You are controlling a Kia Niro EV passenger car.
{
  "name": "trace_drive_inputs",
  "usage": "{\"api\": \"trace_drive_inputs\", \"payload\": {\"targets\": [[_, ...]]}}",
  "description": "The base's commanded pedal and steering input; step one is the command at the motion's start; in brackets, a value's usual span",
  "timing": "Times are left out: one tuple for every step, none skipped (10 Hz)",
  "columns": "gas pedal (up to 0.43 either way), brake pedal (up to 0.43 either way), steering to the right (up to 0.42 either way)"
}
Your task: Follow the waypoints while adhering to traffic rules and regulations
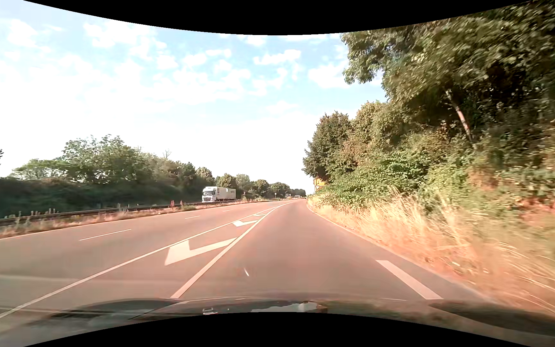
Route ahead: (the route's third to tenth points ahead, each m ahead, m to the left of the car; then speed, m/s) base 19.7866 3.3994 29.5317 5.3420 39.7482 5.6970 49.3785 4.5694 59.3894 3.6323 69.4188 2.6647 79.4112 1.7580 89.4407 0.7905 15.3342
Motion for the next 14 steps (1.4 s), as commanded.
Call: {"api": "trace_drive_inputs", "payload": {"targets": [[0.287,0.000,0.000],[0.287,0.000,0.000],[0.280,0.000,0.000],[0.280,0.000,0.001],[0.268,0.000,0.002],[0.260,0.000,0.002],[0.260,0.000,0.002],[0.260,0.000,0.002],[0.260,0.000,0.002],[0.260,0.000,0.002],[0.260,0.000,0.004],[0.260,0.000,0.006],[0.260,0.000,0.006],[0.260,0.000,0.006]]}}
